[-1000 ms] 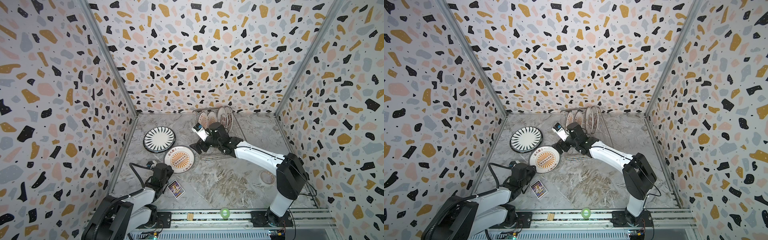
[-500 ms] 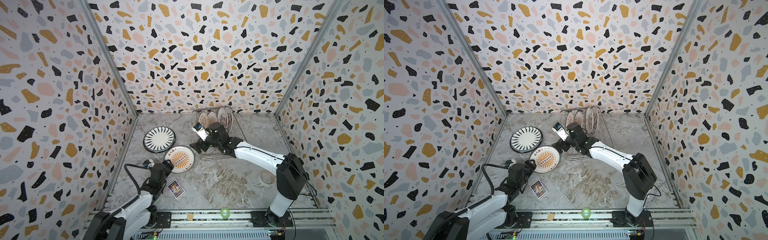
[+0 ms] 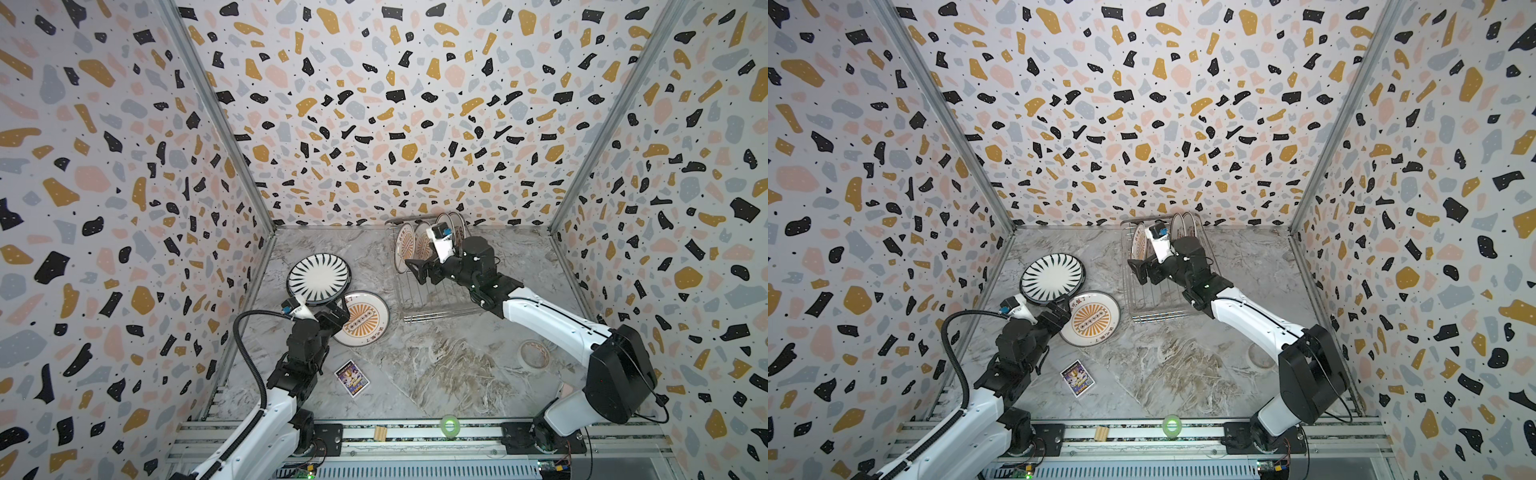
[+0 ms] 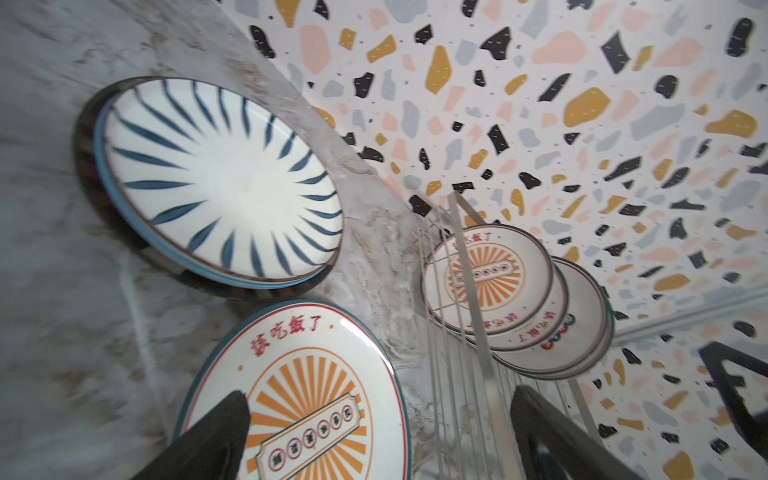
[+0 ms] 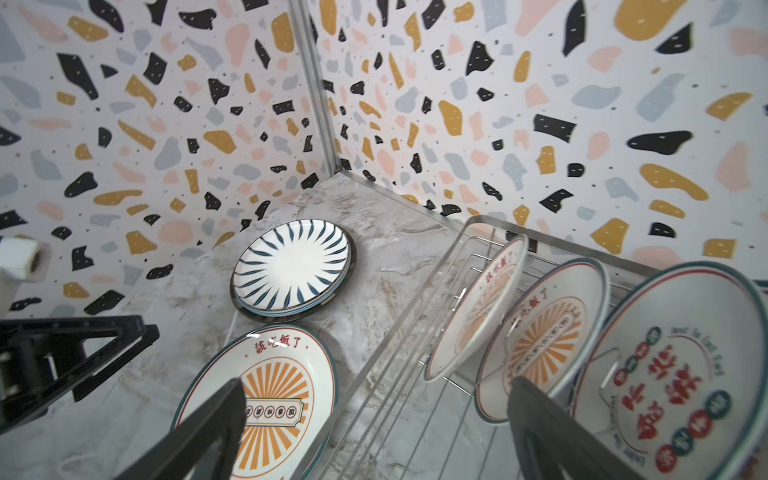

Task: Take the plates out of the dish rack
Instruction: 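Swing the left gripper back toward the rack while the right gripper moves to the rack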

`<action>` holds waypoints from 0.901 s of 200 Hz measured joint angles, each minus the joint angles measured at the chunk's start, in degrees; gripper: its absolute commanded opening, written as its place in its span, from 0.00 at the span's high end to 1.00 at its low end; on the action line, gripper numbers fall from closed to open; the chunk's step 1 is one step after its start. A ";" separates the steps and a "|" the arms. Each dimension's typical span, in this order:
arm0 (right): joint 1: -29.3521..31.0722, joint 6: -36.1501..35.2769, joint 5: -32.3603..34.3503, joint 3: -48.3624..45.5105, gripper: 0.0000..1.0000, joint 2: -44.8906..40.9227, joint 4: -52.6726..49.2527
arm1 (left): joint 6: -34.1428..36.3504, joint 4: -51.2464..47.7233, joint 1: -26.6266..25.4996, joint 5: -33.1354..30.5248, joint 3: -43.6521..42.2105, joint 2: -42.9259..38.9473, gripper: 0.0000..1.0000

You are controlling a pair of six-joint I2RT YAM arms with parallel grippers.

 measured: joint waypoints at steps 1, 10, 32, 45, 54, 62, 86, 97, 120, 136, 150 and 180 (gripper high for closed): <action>-0.09 0.07 0.00 -0.02 0.01 -0.04 0.07 | 0.11 0.26 0.00 0.26 0.04 0.07 0.00; -1.09 0.90 0.11 -0.33 0.01 -0.48 0.33 | 1.01 3.52 -0.02 2.82 0.57 1.11 0.00; -2.54 2.60 1.40 -1.03 0.01 -1.36 0.52 | 2.84 11.17 -0.96 8.46 2.29 4.57 0.00; -3.28 3.72 2.43 -1.25 0.01 -1.60 0.46 | 4.09 14.43 -2.36 10.34 3.67 6.23 0.00; -3.76 4.37 2.99 -1.25 0.01 -1.60 0.46 | 5.11 16.31 -3.69 11.13 4.57 7.08 0.00; -4.22 4.83 3.41 -1.25 0.01 -1.60 0.28 | 6.16 18.10 -5.16 11.72 5.42 7.80 0.00; -6.25 6.05 4.11 -1.01 0.01 -1.25 -0.02 | 9.55 22.97 -9.68 12.85 7.80 10.08 0.00; -7.26 6.47 4.33 -0.04 0.01 -0.33 -0.50 | 11.02 24.63 -11.34 13.44 9.14 11.58 0.00; -8.79 6.75 4.87 3.76 0.01 3.54 -1.33 | 13.07 27.80 -13.27 14.47 11.52 15.43 0.00; -9.53 6.84 5.92 6.27 0.04 6.38 -2.34 | 13.86 29.00 -14.01 15.08 13.27 18.36 0.00; -9.81 6.86 6.99 7.74 0.10 8.37 -3.39 | 14.32 29.75 -14.62 15.52 14.99 21.20 0.00; -9.84 6.54 9.53 10.78 0.34 11.85 -5.86 | 15.17 30.16 -15.52 15.61 17.73 26.03 0.00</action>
